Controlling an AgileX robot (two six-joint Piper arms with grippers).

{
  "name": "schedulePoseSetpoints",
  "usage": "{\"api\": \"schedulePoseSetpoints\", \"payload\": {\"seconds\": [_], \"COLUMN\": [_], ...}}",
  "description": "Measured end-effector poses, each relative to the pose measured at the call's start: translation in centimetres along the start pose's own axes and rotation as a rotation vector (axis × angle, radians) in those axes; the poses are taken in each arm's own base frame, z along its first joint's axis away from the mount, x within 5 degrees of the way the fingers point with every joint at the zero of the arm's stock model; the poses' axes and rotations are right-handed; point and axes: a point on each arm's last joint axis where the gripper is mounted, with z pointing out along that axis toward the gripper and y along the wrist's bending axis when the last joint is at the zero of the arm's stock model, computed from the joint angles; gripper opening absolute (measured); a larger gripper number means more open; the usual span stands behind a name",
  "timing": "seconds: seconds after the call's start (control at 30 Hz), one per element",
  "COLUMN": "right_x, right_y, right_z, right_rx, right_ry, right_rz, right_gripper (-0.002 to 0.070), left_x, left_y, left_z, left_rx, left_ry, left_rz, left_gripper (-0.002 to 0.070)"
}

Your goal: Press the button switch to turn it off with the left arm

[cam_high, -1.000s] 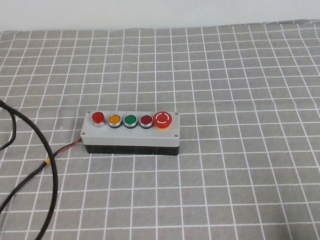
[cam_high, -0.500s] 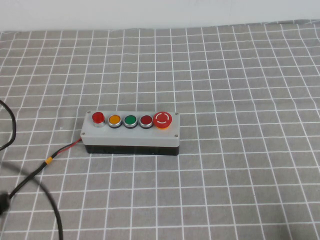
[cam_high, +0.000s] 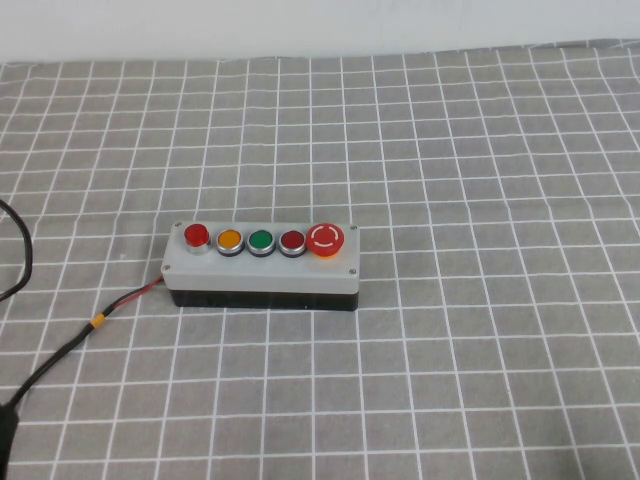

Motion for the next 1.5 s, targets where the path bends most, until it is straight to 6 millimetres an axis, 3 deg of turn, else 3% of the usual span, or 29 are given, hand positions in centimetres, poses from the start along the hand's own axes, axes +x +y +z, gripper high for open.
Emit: {"api": "schedulePoseSetpoints", "payload": {"seconds": [0.63,0.93,1.13,1.5], "right_x": [0.0,0.0,0.0,0.0], "right_y": [0.0,0.0,0.0,0.0], "right_z": [0.0,0.0,0.0,0.0], "right_rx": [0.0,0.0,0.0,0.0], "right_ry": [0.0,0.0,0.0,0.0], "right_rz": [0.0,0.0,0.0,0.0], "right_gripper": [-0.0016,-0.0016,-0.0016,-0.0016], "left_x": [0.5,1.3,2.2,2.2], "left_y": [0.1,0.2,0.4,0.4], "left_z": [-0.4,-0.4,-0.6,-0.6], "left_rx": [-0.013,-0.033,-0.063,-0.066], "left_ry": [-0.016,0.063,0.165,0.166], "left_rz": [0.046,-0.129,-0.14,-0.137], "left_gripper": [-0.0003,-0.0003,-0.0003,-0.0003]}}
